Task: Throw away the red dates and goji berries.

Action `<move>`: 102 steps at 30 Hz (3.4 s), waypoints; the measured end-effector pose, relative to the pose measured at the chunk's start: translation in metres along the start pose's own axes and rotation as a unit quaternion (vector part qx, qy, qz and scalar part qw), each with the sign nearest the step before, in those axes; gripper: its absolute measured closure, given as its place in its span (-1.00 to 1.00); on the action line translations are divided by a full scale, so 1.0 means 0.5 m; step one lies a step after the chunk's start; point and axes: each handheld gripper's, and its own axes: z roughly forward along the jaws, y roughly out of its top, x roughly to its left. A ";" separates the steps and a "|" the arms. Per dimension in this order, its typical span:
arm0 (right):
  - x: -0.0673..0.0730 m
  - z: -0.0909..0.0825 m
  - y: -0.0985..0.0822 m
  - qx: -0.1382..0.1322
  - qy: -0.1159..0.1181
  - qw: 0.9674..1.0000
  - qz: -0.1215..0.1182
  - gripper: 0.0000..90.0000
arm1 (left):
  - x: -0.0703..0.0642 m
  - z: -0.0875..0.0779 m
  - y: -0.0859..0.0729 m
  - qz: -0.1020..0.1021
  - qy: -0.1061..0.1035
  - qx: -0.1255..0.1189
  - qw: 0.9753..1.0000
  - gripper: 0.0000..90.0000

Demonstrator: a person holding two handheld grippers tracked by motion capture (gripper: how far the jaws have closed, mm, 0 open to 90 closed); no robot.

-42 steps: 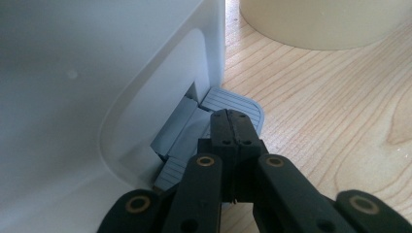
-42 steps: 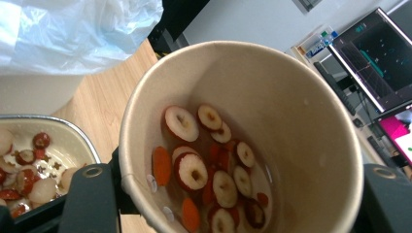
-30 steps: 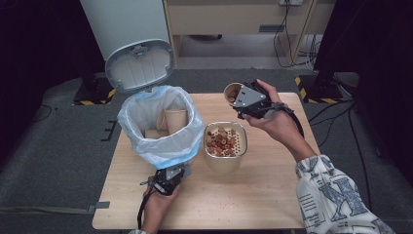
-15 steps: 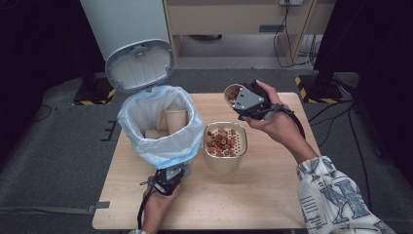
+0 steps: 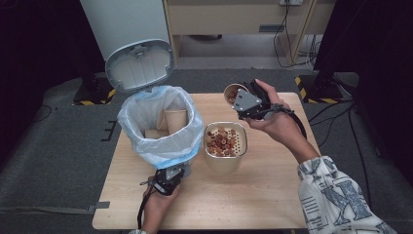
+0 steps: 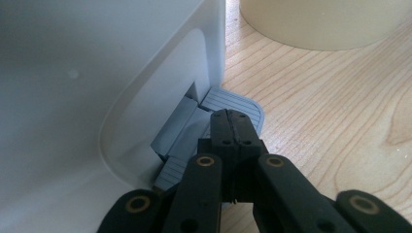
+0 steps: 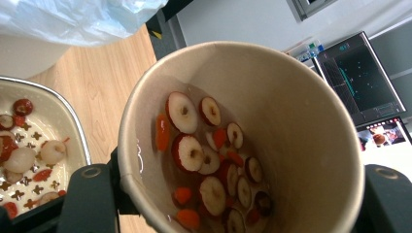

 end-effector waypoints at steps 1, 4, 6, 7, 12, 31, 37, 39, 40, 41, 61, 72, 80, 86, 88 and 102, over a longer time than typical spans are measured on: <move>-0.001 -0.001 0.001 -0.001 -0.001 1.000 -0.003 -0.28 | 0.000 0.000 0.000 0.000 0.000 0.000 1.000 0.99; -0.004 -0.003 0.002 0.000 -0.001 1.000 -0.006 -0.28 | 0.000 0.000 0.000 -0.001 -0.001 -0.001 1.000 0.99; -0.007 -0.005 0.002 0.000 -0.003 1.000 -0.008 -0.28 | 0.001 0.000 0.000 -0.001 -0.001 -0.001 1.000 0.99; -0.007 -0.005 0.002 0.000 -0.003 1.000 -0.008 -0.28 | 0.001 0.000 0.000 -0.001 -0.001 -0.001 1.000 0.99; -0.012 -0.009 -0.002 0.002 -0.005 1.000 -0.007 -0.28 | 0.001 0.000 0.000 -0.001 -0.002 -0.001 1.000 0.99; -0.003 -0.012 0.004 0.033 -0.020 0.995 -0.092 -0.28 | 0.001 0.000 0.000 -0.002 -0.002 0.000 1.000 0.99; -0.003 -0.014 0.008 0.032 -0.018 0.995 -0.095 -0.28 | 0.001 0.000 0.000 -0.002 -0.002 -0.001 1.000 0.99; -0.004 -0.014 0.008 0.031 -0.017 0.995 -0.092 -0.28 | 0.001 0.000 0.000 -0.002 -0.002 -0.001 1.000 0.99; -0.004 -0.014 0.008 0.031 -0.017 0.995 -0.091 -0.28 | 0.001 0.000 0.000 -0.002 -0.002 -0.001 1.000 0.99; -0.004 -0.013 0.008 0.031 -0.017 0.995 -0.090 -0.28 | 0.001 0.000 0.000 -0.002 -0.002 -0.001 1.000 0.99; 0.000 -0.015 0.021 0.051 -0.030 0.988 -0.143 -0.28 | 0.001 0.000 0.000 -0.003 -0.003 -0.001 1.000 0.99; -0.005 -0.021 0.027 0.049 -0.027 0.988 -0.144 -0.28 | 0.001 0.000 0.000 -0.003 -0.002 -0.001 1.000 0.99; -0.007 -0.023 0.029 0.047 -0.028 0.989 -0.140 -0.28 | 0.001 0.000 0.000 -0.003 -0.002 -0.001 1.000 0.99; -0.009 -0.025 0.032 0.046 -0.031 0.988 -0.145 -0.28 | 0.001 0.000 0.000 -0.002 -0.002 0.000 1.000 0.99; -0.009 -0.025 0.034 0.048 -0.034 0.986 -0.154 -0.28 | 0.001 0.000 0.000 -0.003 -0.002 0.000 1.000 0.99; -0.002 -0.026 0.044 0.074 -0.051 0.970 -0.225 -0.28 | 0.001 0.000 0.000 -0.003 -0.003 -0.001 1.000 0.99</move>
